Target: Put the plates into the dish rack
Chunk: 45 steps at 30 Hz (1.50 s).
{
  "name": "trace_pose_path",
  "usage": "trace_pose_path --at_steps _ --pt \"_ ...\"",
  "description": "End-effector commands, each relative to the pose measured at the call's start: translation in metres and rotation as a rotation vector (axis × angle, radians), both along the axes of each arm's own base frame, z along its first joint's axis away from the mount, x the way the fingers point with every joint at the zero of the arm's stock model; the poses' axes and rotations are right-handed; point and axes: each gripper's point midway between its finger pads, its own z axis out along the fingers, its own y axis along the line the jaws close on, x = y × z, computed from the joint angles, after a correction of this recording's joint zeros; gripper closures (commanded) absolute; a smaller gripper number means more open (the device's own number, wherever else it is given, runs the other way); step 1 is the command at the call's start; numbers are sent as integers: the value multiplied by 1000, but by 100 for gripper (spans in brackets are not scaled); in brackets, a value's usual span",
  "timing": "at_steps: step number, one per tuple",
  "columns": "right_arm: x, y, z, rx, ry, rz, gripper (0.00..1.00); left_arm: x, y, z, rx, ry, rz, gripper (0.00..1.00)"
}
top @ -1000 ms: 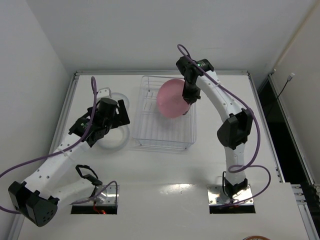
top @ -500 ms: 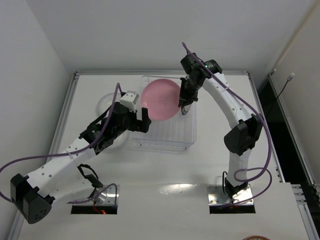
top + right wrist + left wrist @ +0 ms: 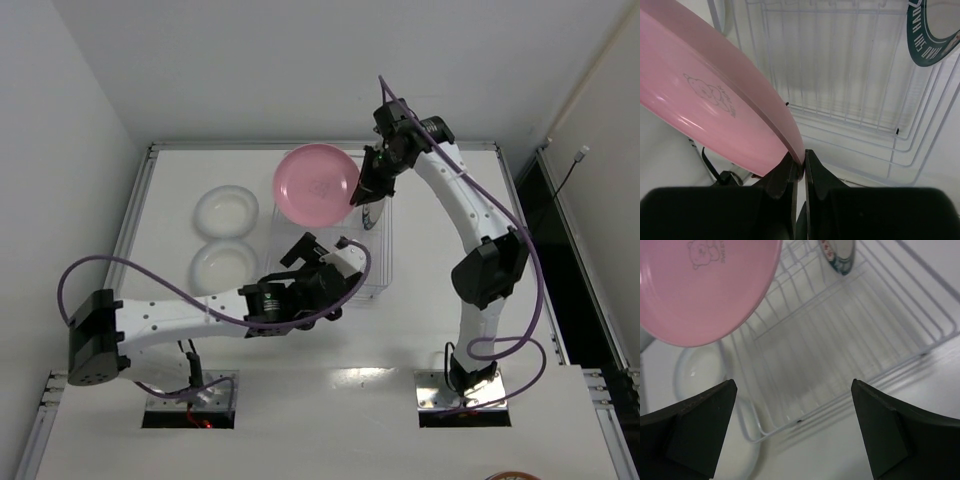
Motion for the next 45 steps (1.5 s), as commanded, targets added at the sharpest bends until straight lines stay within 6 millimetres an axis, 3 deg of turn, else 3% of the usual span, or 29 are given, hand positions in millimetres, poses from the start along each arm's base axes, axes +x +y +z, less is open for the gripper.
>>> trace_pose_path --at_steps 1,3,4,10,15,20,24,27,31,33,37,39,40,41,45 --pt "0 7 25 96 -46 6 100 15 21 38 73 -189 216 1" --pt "-5 5 32 126 -62 10 100 17 29 35 168 -243 292 1" --pt "-7 6 26 132 -53 16 100 19 31 35 176 -267 335 0" --pt "-27 11 35 220 -27 61 100 22 46 8 359 -330 497 0" --pt "-34 23 54 318 -29 102 100 26 33 -8 377 -336 506 0" --pt "-45 27 74 361 -25 152 100 31 36 -2 383 -354 572 8" --pt "-54 23 68 347 -3 161 100 34 49 11 395 -361 626 11" --pt "-53 19 48 337 22 128 100 33 52 14 392 -357 616 11" --pt "-43 11 34 279 33 108 100 21 35 15 399 -357 526 11" --pt "-38 3 16 203 65 95 100 18 35 22 377 -355 503 11" --pt "-23 -12 7 125 54 80 100 13 35 34 417 -376 393 8" --pt "-19 -15 6 97 56 87 100 14 33 35 377 -405 353 6" --pt "-21 -19 -6 63 95 97 100 14 33 37 385 -418 342 4" --pt "-21 -21 -9 45 105 100 100 15 31 35 455 -430 320 4" --pt "-22 -23 -7 34 99 106 100 21 21 31 470 -453 285 3"
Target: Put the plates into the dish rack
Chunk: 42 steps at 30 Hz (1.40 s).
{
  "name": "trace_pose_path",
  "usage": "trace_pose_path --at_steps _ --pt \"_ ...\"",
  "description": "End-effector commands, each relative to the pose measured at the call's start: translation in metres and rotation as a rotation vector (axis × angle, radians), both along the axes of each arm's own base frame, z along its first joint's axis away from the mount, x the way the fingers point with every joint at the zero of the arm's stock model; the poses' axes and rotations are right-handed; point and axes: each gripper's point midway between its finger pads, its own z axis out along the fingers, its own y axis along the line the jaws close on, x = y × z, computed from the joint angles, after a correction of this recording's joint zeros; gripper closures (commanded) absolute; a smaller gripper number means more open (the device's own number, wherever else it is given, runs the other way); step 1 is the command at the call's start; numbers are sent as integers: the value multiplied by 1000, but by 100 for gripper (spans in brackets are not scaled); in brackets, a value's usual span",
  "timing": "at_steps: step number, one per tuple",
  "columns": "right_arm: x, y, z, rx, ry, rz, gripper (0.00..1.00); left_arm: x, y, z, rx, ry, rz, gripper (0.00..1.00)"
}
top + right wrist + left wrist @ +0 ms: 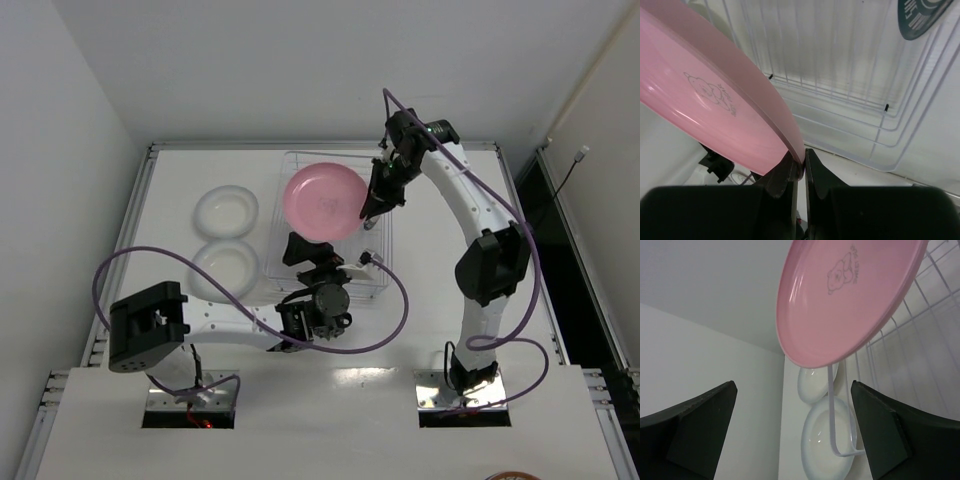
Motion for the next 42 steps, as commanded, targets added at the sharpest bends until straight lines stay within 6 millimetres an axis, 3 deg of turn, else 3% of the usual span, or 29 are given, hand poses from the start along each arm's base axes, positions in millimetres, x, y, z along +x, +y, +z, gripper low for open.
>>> trace_pose_path --at_steps 1,6,13,17,24,30,42 --pt "-1 -5 15 -17 -38 25 100 3 -12 11 10 -34 -49 2" --pt "-5 -5 17 -15 -36 45 100 7 -30 -1 55 -32 -120 2" --pt "-8 5 31 46 -24 74 100 11 -35 -23 121 -21 -145 1" --pt "-14 12 40 106 -8 102 100 16 -30 -26 129 -10 -140 1" --pt "-36 8 25 84 46 135 100 23 -25 -11 125 -47 -113 1" --pt "-38 5 17 67 58 148 100 27 -28 0 113 -76 -117 1" --pt "-57 28 38 213 85 214 100 37 -27 -32 138 4 -108 8"
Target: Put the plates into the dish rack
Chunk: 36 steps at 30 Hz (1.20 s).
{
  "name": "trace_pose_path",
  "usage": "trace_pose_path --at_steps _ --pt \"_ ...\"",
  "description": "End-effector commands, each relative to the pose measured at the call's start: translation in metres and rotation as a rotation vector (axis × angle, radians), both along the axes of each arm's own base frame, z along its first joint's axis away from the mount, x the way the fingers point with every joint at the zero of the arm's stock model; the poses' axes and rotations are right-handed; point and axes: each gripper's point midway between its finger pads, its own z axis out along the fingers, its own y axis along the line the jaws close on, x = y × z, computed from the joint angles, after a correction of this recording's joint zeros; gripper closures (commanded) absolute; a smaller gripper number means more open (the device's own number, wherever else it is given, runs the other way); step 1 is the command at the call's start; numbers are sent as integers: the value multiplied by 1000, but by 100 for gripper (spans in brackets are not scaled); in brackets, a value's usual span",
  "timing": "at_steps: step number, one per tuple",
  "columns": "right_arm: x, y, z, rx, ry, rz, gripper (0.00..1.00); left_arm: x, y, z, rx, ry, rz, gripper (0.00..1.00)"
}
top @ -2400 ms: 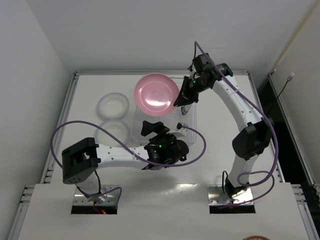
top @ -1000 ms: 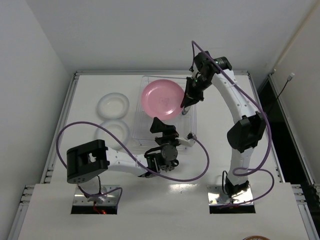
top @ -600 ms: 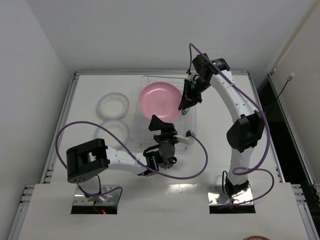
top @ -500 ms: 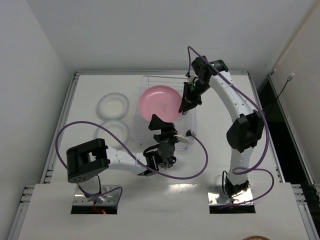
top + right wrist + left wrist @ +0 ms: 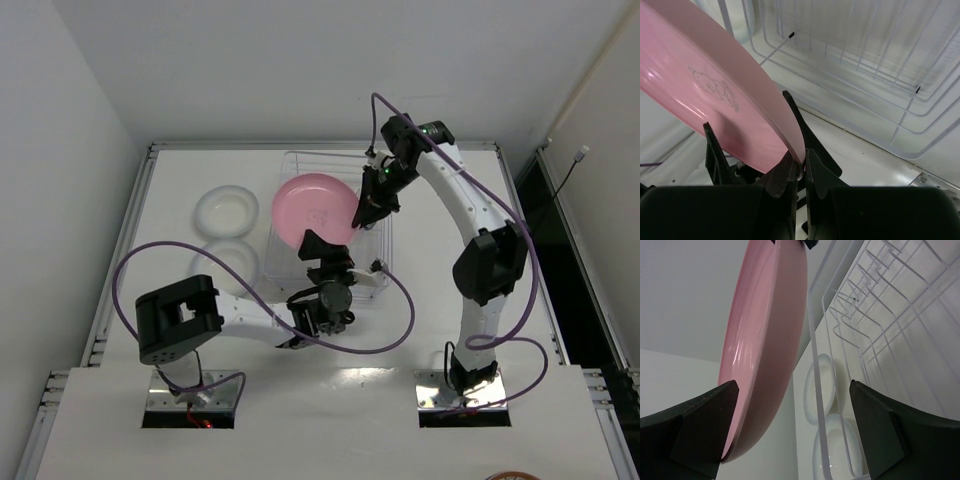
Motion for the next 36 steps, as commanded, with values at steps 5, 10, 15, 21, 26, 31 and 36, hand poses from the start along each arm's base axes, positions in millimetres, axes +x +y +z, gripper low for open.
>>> trace_pose_path --at_steps 5,10,15,21,26,31,36 --pt "-37 10 29 98 15 76 100 15 2 7 -75 -3 40 24" --pt "-41 17 33 141 19 109 100 22 2 12 -59 11 41 70" --pt "-39 19 33 152 11 125 100 24 -3 20 -61 15 32 87" --pt "-16 9 52 184 -60 82 66 33 -6 37 -121 40 48 97" --pt "34 -13 93 261 -245 -53 45 56 -7 71 -300 45 94 100" --pt "70 -63 138 337 -427 -262 39 76 -14 107 -463 61 69 100" --pt "67 -87 132 348 -462 -332 37 106 -17 164 -808 110 17 100"
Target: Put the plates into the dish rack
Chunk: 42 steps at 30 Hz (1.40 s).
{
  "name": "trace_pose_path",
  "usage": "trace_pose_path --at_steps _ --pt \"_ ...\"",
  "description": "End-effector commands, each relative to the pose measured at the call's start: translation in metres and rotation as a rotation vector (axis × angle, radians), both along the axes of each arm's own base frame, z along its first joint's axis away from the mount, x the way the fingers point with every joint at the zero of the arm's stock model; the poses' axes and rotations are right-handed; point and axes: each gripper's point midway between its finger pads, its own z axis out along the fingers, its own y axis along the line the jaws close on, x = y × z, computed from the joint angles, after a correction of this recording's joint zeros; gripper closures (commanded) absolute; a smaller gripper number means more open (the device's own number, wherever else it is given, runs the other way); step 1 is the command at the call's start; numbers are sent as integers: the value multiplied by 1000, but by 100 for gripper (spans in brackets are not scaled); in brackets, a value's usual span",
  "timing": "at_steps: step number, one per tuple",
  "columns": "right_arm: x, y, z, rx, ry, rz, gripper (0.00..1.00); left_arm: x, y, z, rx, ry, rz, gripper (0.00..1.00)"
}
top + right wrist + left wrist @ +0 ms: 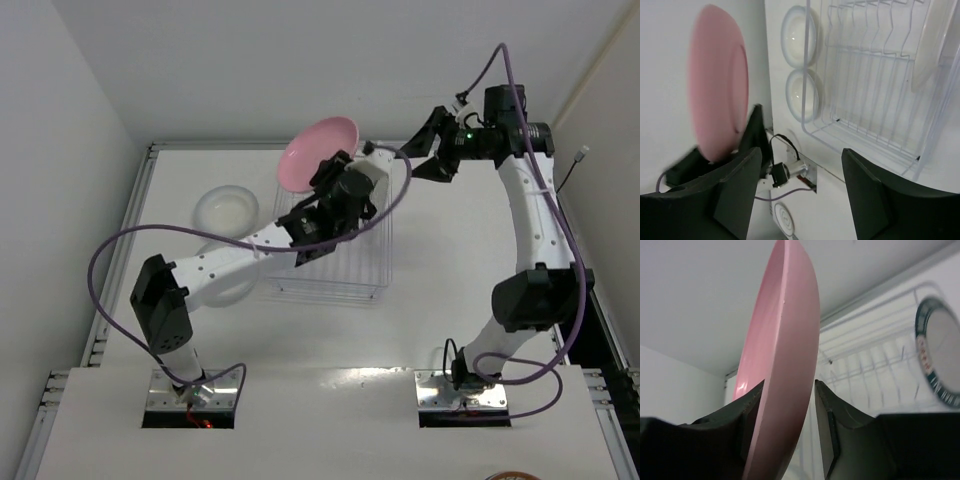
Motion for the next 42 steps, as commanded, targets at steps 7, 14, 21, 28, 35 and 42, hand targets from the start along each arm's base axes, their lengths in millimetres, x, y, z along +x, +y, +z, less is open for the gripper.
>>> trace_pose_path --at_steps 7,14,21,28,35,42 --pt "-25 4 -33 63 23 6 36 55 -27 80 -792 200 -254 100" --pt "-46 6 -62 66 87 45 36 82 -37 63 -1198 426 -352 100" --pt "-49 3 -69 88 73 54 36 82 -67 43 -1461 534 -478 100" --pt "-55 2 -74 81 87 63 36 86 -73 4 -1534 588 -362 100" --pt "-57 -1 -78 79 98 58 36 91 -78 -33 -1554 632 -270 100" --pt "-61 -5 -84 70 119 47 36 95 -83 -64 -1493 653 -131 100"
